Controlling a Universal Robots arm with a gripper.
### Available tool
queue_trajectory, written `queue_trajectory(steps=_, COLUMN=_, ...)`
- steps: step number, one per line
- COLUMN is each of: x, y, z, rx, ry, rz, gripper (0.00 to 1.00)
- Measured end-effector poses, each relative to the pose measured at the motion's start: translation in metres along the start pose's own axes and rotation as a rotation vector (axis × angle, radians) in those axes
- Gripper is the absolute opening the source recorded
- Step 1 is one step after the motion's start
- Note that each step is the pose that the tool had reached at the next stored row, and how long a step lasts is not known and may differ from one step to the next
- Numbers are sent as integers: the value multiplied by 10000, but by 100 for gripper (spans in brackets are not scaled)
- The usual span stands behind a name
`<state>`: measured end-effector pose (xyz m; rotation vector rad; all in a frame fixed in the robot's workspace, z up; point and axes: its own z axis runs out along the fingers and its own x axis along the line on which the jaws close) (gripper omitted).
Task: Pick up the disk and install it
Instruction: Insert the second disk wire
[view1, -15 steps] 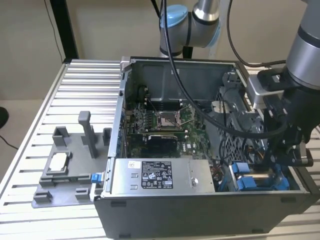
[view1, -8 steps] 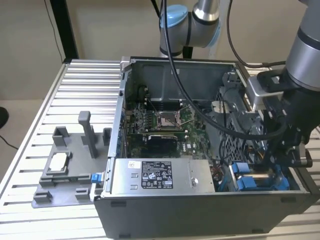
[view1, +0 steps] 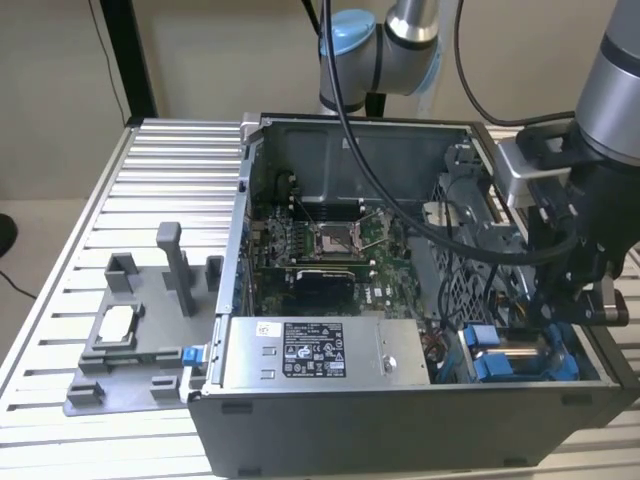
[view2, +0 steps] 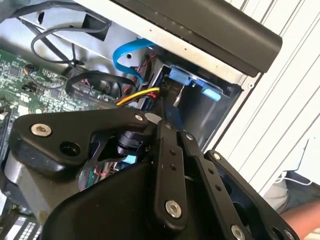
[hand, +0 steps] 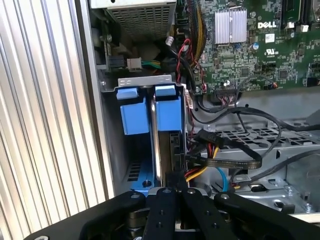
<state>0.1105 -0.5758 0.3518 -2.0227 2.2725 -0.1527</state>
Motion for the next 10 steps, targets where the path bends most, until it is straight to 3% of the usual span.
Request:
queue_trajectory(steps=3, x=3, y=21, z=-19, rx=-4, ry=-27, rz=14, gripper=0)
queue_trajectory(steps=10, x=4, y=25, z=-21, rx=-3, ry=-26, rz=13, gripper=0)
